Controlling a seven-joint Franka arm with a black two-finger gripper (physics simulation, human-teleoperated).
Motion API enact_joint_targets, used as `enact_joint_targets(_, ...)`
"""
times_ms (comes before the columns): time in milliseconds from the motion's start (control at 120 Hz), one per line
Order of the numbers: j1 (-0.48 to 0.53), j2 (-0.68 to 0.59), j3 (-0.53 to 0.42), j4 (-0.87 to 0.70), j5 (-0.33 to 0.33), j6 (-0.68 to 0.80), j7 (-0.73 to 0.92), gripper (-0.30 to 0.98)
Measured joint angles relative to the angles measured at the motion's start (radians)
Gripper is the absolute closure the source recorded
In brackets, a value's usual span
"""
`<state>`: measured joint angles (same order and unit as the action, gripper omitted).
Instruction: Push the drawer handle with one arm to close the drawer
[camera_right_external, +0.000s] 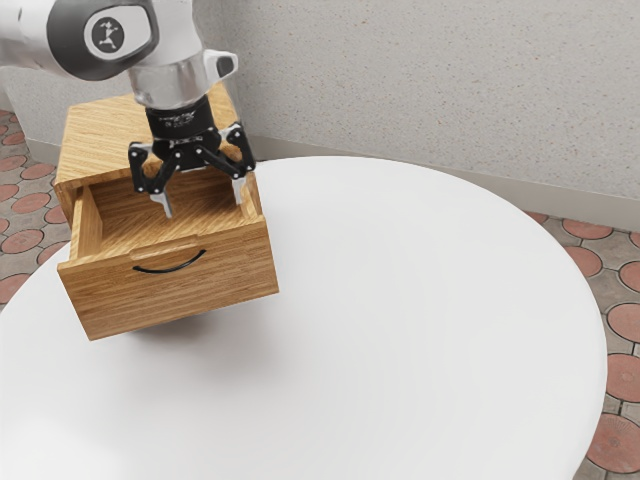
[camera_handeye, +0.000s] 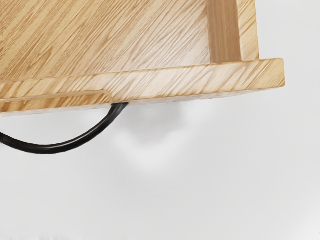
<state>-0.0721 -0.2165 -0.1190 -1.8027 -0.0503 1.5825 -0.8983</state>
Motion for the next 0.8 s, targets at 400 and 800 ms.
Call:
enact_joint_targets(400, 0.070, -0.152, -0.072, -0.255, -0.009, 0.145, -0.172, 0.00)
enact_joint_targets(800, 0.077, -0.165, -0.092, -0.348, -0.001, 0.217, -0.273, 0.55)
